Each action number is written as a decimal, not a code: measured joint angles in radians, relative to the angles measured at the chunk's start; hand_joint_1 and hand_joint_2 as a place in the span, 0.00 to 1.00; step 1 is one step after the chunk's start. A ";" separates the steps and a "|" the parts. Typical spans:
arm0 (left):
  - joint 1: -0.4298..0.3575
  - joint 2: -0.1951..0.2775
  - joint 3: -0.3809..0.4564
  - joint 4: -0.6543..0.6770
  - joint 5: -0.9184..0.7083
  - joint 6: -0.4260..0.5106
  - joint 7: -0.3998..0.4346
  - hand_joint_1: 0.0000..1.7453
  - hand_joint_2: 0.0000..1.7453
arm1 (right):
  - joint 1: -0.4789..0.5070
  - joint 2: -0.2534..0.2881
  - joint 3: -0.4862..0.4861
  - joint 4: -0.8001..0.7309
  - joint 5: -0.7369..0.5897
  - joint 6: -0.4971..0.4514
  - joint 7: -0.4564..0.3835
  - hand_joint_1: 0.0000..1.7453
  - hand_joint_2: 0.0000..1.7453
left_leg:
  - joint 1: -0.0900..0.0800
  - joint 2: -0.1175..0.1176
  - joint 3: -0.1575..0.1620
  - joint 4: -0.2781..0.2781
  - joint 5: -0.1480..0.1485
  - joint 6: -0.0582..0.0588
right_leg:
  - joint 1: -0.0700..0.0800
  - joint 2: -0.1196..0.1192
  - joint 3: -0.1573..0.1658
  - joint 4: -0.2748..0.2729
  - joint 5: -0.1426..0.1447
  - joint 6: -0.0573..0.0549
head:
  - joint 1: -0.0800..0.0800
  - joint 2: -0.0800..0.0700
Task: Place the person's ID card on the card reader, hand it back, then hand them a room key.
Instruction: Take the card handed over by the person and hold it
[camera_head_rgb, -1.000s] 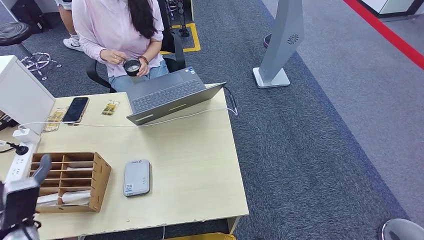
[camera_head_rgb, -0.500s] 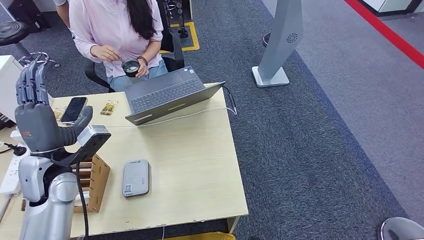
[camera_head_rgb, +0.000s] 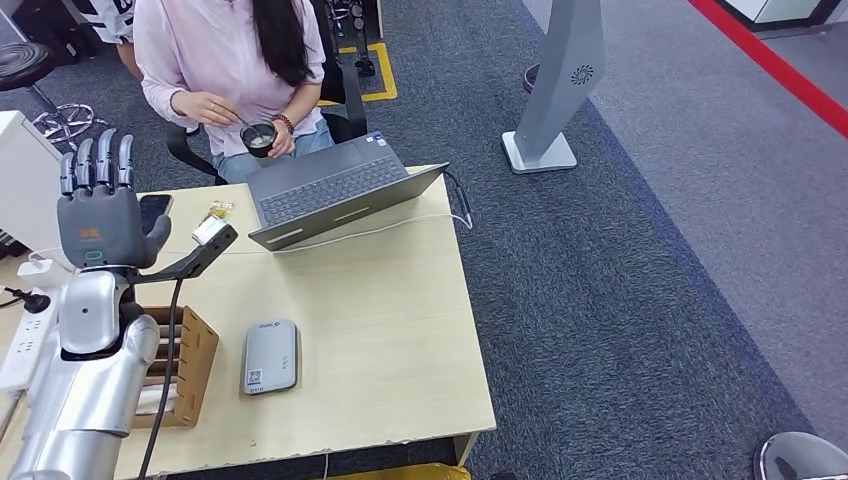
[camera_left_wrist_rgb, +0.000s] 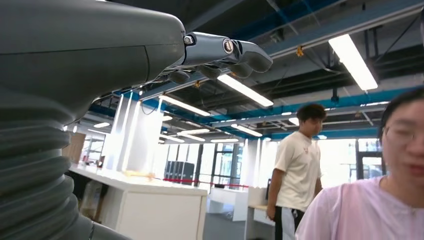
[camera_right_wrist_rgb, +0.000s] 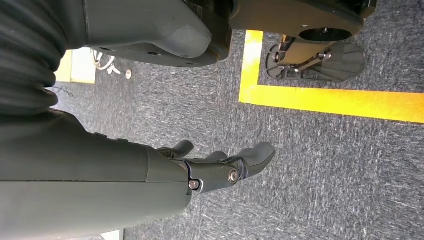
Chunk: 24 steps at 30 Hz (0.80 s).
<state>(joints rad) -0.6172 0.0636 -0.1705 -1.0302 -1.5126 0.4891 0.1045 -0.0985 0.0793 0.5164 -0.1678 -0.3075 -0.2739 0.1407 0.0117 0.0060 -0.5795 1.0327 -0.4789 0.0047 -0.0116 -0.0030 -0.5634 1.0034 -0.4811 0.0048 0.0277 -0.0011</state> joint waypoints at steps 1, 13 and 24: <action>-0.006 0.002 0.000 0.020 0.000 0.002 0.003 0.00 1.00 | 0.000 0.000 0.001 0.000 0.001 -0.001 0.003 0.00 1.00 | 0.000 0.000 0.000 0.000 0.000 0.000 | 0.000 0.000 0.000 0.000 0.000 0.000 | 0.000 0.000; -0.021 0.004 0.000 0.145 0.013 0.044 0.002 0.00 1.00 | -0.005 0.000 0.023 0.003 0.014 -0.016 0.033 0.00 1.00 | 0.000 0.000 0.000 0.000 0.000 0.000 | 0.000 0.000 0.000 0.000 0.000 0.000 | 0.000 0.000; -0.021 0.004 0.000 0.201 0.026 0.056 -0.002 0.00 1.00 | -0.007 -0.001 0.037 0.005 0.026 -0.016 0.043 0.00 1.00 | 0.000 0.000 0.000 0.000 0.000 0.000 | 0.000 0.000 0.000 0.000 0.000 0.000 | 0.000 0.000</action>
<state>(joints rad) -0.6384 0.0671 -0.1705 -0.8295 -1.4866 0.5453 0.1030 -0.1056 0.0782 0.5538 -0.1625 -0.2810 -0.2903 0.1835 0.0120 0.0059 -0.5798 1.0327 -0.4790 0.0048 -0.0116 -0.0032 -0.5638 1.0034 -0.4812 0.0048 0.0277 -0.0011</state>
